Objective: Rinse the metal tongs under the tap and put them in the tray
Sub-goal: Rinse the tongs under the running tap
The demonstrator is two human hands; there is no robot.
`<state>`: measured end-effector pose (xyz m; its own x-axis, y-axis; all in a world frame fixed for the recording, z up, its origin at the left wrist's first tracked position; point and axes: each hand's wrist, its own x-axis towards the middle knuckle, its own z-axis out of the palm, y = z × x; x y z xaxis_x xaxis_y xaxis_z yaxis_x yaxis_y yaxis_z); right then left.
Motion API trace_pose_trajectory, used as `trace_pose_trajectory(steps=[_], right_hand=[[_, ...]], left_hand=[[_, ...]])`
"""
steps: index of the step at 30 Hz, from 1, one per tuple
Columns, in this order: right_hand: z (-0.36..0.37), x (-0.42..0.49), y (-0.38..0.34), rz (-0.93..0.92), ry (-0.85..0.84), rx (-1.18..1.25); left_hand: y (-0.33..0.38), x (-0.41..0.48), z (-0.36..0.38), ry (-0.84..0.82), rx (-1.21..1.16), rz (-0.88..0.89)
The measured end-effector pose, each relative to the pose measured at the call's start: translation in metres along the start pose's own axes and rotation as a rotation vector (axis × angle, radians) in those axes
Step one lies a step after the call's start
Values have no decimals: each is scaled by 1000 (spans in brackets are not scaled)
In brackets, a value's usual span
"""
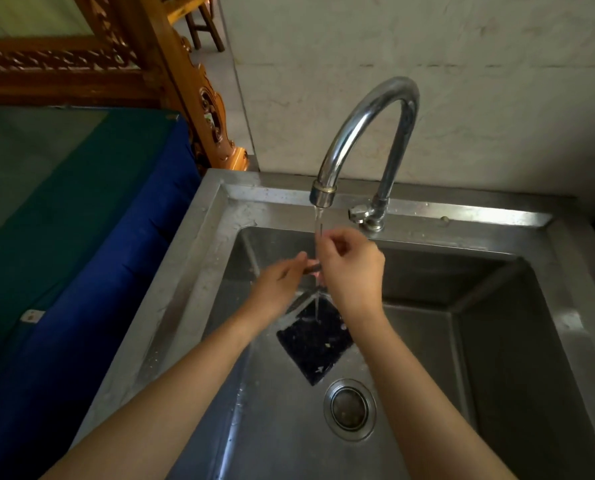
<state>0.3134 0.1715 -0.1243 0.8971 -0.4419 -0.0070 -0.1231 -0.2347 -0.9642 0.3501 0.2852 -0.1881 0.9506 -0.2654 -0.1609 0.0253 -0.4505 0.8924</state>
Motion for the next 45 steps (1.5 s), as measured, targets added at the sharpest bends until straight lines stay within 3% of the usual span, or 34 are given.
trace_pose_trajectory(steps=[3, 7, 10, 13, 18, 22, 28, 32, 37, 42, 45], right_hand=[[13, 18, -8, 74, -129, 153], [25, 30, -10, -88, -297, 101], [22, 38, -5, -194, -392, 127], [20, 41, 0, -87, -451, 351], [23, 50, -6, -29, -295, 350], [6, 58, -10, 11, -378, 448], [-51, 50, 43, -66, -319, 34], [-84, 9, 149, 221, -238, -291], [-109, -43, 249, 575, -322, -641], [-115, -79, 293, 639, -414, -908], [-109, -91, 308, 670, -414, -944]], left_hand=[[-3, -4, 0, 28, -112, -1], [-1, -6, 4, 123, -295, -142], [7, -4, 10, 41, -478, -227], [14, 0, 16, -61, -525, -241], [17, 1, 23, -271, -652, -82], [29, 2, 19, -440, -750, -45], [42, 6, 39, -307, -635, -78], [36, 17, 46, -262, -679, -44], [29, 23, 52, -181, -680, -81], [24, 25, 59, -105, -727, -130], [21, 26, 58, -66, -713, -144]])
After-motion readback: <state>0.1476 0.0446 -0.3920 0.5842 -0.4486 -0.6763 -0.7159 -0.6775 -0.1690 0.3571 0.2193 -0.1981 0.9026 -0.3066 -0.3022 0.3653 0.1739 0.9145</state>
